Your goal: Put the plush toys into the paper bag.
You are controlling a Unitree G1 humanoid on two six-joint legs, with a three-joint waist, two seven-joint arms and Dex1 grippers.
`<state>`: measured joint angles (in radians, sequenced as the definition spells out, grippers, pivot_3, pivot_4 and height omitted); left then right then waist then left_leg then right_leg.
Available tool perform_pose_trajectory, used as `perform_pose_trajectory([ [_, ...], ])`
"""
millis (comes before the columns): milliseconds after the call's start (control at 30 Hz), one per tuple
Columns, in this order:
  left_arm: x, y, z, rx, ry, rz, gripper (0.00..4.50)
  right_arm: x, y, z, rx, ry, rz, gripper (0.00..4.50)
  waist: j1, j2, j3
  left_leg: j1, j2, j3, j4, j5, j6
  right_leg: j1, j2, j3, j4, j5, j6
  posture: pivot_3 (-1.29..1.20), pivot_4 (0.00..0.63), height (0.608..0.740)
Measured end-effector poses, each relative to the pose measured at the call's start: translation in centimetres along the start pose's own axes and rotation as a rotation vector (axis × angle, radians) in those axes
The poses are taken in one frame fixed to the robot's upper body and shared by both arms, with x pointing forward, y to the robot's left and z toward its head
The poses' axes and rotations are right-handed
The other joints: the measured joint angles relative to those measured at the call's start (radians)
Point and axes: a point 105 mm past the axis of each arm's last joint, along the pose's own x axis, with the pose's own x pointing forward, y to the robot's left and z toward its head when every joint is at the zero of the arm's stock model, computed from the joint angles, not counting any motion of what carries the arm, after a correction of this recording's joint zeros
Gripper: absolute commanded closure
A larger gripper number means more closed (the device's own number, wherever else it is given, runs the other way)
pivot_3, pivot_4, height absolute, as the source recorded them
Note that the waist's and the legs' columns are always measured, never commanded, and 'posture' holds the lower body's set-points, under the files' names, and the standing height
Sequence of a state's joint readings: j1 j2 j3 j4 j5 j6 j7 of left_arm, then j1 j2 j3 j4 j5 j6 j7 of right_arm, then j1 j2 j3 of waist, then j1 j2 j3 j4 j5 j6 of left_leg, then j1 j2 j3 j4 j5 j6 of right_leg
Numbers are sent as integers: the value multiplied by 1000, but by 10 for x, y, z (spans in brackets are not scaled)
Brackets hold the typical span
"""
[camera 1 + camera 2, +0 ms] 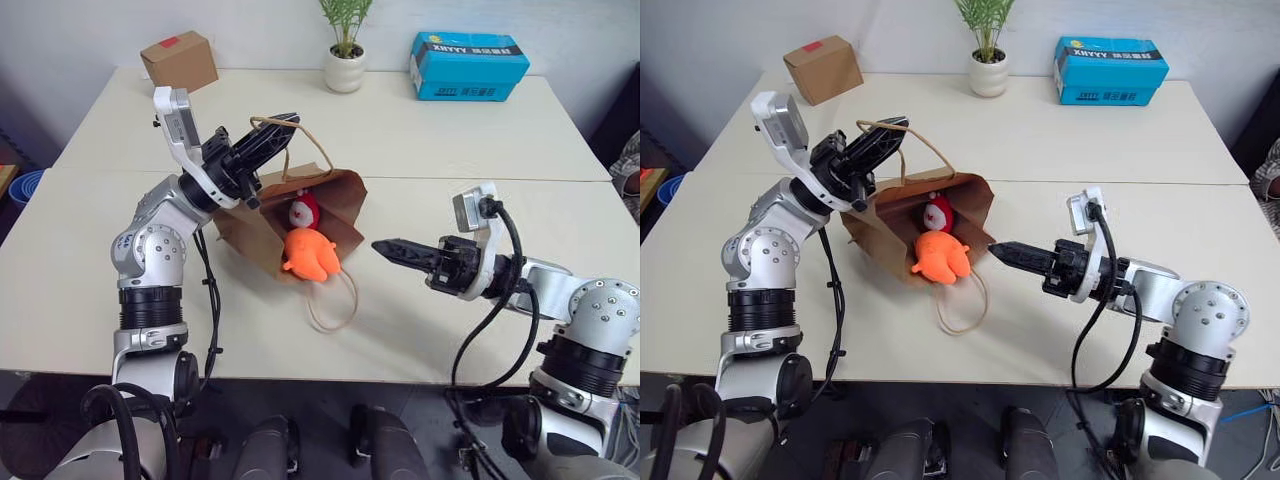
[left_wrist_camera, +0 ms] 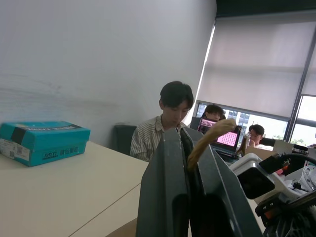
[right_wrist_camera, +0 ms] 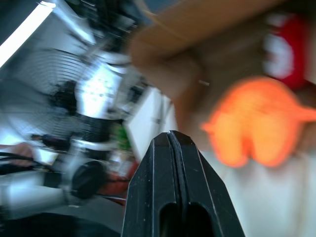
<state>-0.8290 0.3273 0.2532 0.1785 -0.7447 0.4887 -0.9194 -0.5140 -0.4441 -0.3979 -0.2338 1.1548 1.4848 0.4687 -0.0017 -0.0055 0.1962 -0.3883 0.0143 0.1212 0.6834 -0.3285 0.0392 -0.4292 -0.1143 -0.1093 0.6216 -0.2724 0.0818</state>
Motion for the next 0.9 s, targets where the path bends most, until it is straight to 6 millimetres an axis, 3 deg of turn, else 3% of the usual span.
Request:
perform_pose_trajectory([
  [100,-1,1,0,-3,1,4,4500,9,-16,-29,-45,137,-114,3222,0,0,0,0,0,0,0,0,0,0,0,0,0,0,0,0,150,740],
  [333,0,1,-4,-14,11,3,4500,39,-35,-50,-199,224,-146,790,-1,0,0,1,0,2,0,0,0,0,1,-1,0,0,1,0,150,740],
  [433,0,1,-4,-14,11,5,4500,53,-33,-51,-213,229,-90,790,-1,0,0,1,0,1,1,0,0,0,1,-1,0,1,1,0,150,740],
  [533,0,1,-4,-14,11,4,4500,64,-30,-55,-225,253,-54,1483,-1,0,0,1,0,1,1,0,0,0,1,-1,0,0,1,0,150,740],
  [700,1,-1,-4,-5,15,2,4500,80,-21,-65,-129,240,31,3258,-1,-1,0,0,0,1,1,0,0,0,1,-1,0,0,1,0,150,740],
  [800,0,-1,-5,-6,17,6,4500,79,-7,-55,-36,168,121,4319,2,-1,0,0,0,0,1,0,0,0,0,-1,0,1,1,0,150,740],
  [900,-1,-1,-6,-6,18,13,4500,69,11,-36,43,51,235,4472,3,-1,0,0,0,-1,1,0,0,0,0,-1,0,1,1,0,150,740],
])
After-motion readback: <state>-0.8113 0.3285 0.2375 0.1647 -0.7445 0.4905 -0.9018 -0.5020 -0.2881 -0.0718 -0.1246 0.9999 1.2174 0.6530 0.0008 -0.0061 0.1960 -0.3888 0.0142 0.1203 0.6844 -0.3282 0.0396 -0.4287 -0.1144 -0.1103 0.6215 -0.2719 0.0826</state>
